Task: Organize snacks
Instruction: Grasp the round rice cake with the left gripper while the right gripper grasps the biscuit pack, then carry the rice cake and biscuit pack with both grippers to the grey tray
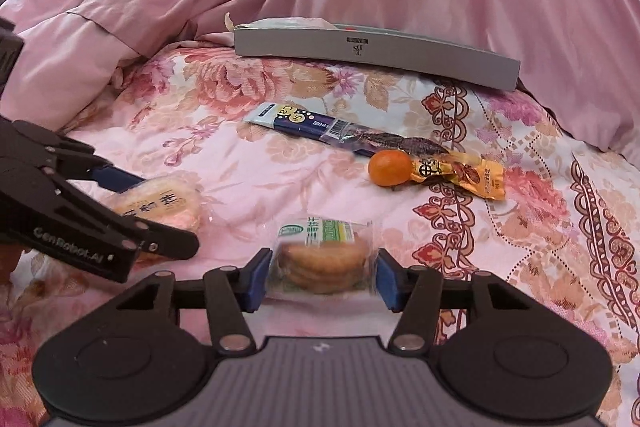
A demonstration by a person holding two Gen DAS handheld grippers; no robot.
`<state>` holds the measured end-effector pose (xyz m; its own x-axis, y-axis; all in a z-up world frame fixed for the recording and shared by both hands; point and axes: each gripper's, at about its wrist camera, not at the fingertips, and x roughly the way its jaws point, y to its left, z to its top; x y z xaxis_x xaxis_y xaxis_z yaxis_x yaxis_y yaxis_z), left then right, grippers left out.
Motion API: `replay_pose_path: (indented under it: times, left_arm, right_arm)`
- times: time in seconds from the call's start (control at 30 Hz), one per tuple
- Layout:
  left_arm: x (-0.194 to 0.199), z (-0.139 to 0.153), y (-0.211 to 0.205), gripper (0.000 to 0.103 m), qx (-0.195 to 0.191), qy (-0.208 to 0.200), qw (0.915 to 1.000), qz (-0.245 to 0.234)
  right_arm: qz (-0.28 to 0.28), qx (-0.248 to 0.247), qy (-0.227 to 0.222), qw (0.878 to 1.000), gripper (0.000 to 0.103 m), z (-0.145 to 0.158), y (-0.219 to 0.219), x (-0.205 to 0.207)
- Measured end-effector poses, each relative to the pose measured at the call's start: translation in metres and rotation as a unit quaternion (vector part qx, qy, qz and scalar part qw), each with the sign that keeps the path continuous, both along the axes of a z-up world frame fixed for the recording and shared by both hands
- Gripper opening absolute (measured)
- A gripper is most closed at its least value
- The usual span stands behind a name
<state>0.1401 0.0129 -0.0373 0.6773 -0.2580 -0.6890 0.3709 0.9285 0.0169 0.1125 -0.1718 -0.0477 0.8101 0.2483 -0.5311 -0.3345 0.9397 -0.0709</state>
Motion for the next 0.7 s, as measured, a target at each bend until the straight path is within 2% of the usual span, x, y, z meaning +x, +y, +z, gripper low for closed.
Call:
replay_pose_path:
  times: [0.3,0.4,0.7]
  left_arm:
    - [-0.006,-0.001,0.002,0.077,0.002,-0.003,1.0,0.005]
    - [-0.011,0.0,0.004,0.077,0.0,-0.002,0.9999,0.013]
    - [-0.023,0.002,0.011,0.076,-0.014,0.003,0.9991,0.04]
  right_arm:
    - [-0.001,0.016,0.019,1.0,0.067,-0.004,0.003,0.023]
    - [-0.002,0.014,0.017,1.0,0.061,-0.005,0.004,0.022]
    - [-0.005,0.002,-0.015,1.0,0.056,-0.001,0.005,-0.003]
